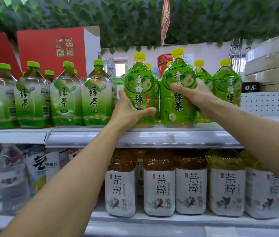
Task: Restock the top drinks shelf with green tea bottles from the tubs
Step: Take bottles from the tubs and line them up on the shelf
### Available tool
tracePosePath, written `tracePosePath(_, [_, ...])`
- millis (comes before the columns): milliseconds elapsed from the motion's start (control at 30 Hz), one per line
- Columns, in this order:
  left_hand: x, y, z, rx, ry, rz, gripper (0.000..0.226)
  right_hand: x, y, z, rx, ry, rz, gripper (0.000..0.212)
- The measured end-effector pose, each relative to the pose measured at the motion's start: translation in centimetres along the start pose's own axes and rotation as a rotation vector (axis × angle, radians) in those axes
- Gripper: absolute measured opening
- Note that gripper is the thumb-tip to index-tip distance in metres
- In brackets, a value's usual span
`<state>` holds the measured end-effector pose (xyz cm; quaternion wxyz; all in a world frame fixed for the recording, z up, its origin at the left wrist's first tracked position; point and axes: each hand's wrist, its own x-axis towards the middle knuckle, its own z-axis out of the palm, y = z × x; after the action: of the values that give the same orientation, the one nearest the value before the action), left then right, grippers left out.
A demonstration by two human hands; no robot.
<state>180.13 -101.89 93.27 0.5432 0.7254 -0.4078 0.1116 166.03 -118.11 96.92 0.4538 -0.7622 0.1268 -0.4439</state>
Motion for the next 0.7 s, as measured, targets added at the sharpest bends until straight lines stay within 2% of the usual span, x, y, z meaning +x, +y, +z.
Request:
tracePosePath(167, [-0.1,0.2,1.2,0.122,0.097,0.021,0.122,-2.0,1.3,-0.1,-0.211,-0.065,0.053,0.147])
tracePosePath(300, [-0.4,0.5,1.4,0.174,0.120,0.029,0.123,-1.3,1.2,0.1,-0.211,-0.077,0.089,0.134])
tracePosePath(600, [-1.3,0.9,2.0,0.330,0.137,0.045,0.128,-1.5,1.2,0.4,-0.206,-0.075,0.129,0.133])
tracePosePath(700, [-1.8,1.1,1.6,0.393,0.107,0.012,0.126,-2.4,0.7,0.4,-0.235,-0.055,0.111,0.126])
